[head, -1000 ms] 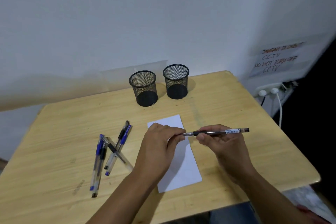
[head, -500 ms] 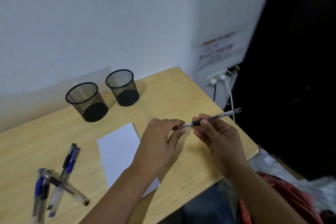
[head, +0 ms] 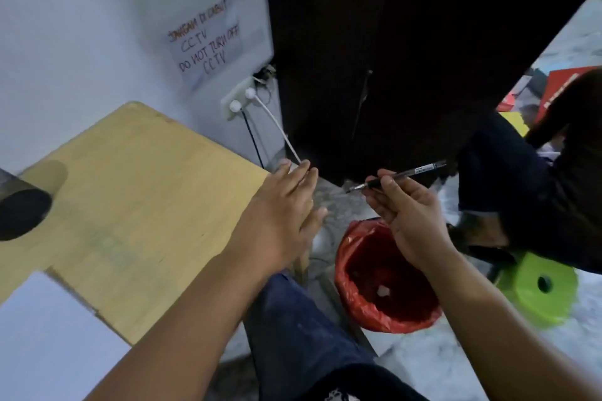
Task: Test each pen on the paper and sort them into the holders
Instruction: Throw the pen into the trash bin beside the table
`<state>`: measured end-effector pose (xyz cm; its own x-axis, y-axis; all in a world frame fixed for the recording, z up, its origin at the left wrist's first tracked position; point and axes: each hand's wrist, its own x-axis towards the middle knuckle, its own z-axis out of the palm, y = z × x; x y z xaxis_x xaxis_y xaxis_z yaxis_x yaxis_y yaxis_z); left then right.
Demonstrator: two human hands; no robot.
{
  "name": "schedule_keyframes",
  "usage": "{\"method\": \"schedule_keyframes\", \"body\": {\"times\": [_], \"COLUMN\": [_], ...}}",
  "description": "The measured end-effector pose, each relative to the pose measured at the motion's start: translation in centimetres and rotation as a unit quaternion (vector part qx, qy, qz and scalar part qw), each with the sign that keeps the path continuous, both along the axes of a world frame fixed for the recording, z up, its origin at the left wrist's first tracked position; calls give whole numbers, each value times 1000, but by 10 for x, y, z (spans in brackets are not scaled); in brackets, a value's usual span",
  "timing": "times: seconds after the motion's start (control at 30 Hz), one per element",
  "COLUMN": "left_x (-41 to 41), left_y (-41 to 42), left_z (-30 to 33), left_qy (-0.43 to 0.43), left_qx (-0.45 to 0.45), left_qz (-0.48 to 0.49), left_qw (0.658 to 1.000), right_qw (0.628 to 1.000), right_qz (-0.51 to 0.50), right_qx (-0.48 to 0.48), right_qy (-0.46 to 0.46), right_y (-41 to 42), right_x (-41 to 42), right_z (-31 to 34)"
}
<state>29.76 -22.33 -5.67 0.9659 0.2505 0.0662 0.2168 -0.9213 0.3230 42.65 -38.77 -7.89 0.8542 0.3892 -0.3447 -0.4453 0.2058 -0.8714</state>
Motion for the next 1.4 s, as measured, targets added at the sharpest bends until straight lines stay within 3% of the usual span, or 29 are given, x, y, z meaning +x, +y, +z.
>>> {"method": "schedule_keyframes", "body": {"times": [0.1,0.23,0.6,0.7,0.8,0.9,1.07,1.23,1.4], "left_x": [10,9,11,11,11,9,6,-13,-58], "left_y": [-5,-3,-5,-3,-2,-2,-2,7,29], "left_z": [-15,-24,-25,-27,-27,-25,-14,7,26], "left_qy": [48,68,51,49,49,30,-46,-106,-153], "left_qx": [42,130,102,104,101,60,-88,-115,-149], "left_qz": [-12,-19,-10,-10,-14,-13,34,80,169], "left_qw": [998,989,993,993,994,998,994,984,962], "right_qw": [997,982,940,938,945,963,972,946,885], "right_qz": [-21,-51,-91,-55,-62,-49,25,71,139], "right_qx": [-72,-125,-146,-200,-186,-192,-235,-241,-259], "right_qy": [17,131,295,278,260,183,-16,-207,-361], "right_y": [-24,-48,-72,-74,-74,-66,-38,-4,35], "right_x": [4,8,-1,-1,-2,1,8,12,-1], "right_z": [-41,-103,-173,-183,-183,-166,-109,-46,8]}}
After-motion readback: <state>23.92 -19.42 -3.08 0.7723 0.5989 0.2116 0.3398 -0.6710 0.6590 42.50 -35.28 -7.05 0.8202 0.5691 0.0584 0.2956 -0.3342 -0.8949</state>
